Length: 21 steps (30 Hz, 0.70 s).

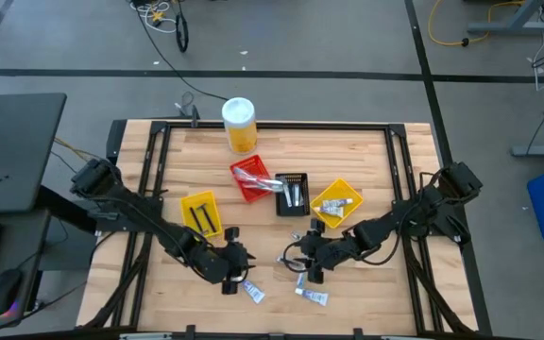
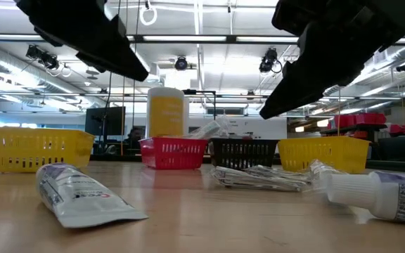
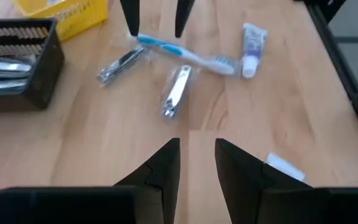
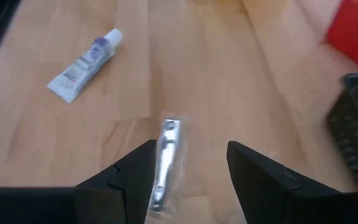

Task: Pick & Place Travel size toiletries
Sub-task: Put the silver nail cutter into the black bin

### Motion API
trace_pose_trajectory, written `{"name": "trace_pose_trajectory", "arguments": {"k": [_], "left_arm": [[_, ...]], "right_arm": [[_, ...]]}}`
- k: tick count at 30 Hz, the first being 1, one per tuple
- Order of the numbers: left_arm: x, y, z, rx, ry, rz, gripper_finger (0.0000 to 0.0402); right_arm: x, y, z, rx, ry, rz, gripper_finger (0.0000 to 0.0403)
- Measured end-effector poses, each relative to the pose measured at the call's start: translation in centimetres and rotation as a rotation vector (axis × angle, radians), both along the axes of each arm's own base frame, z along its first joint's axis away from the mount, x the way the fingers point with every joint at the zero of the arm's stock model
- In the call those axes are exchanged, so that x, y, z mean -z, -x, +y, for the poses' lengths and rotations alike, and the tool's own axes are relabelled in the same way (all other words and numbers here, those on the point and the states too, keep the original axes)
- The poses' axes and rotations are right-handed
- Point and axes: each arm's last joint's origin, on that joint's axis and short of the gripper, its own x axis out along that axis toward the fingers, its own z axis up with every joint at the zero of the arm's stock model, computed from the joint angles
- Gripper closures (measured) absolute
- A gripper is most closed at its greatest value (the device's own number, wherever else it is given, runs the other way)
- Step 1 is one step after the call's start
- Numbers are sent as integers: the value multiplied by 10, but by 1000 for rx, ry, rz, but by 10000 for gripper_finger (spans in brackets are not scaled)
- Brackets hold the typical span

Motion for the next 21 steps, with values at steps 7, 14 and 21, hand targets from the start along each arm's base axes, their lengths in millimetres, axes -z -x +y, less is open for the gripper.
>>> {"name": "trace_pose_trajectory", "arguments": {"k": [7,14,21], "left_arm": [[4,-4,-2,-6,0,-17,292],[4,-7,4,-39,-17,-23,292],[4,-8,6,-49,-28,-28,292]], "right_arm": [[16,-8,5,-37,-31,-2,195],[43,-19,4,-51,-52,28,183],[56,-26,0,-40,-70,32,193]]}}
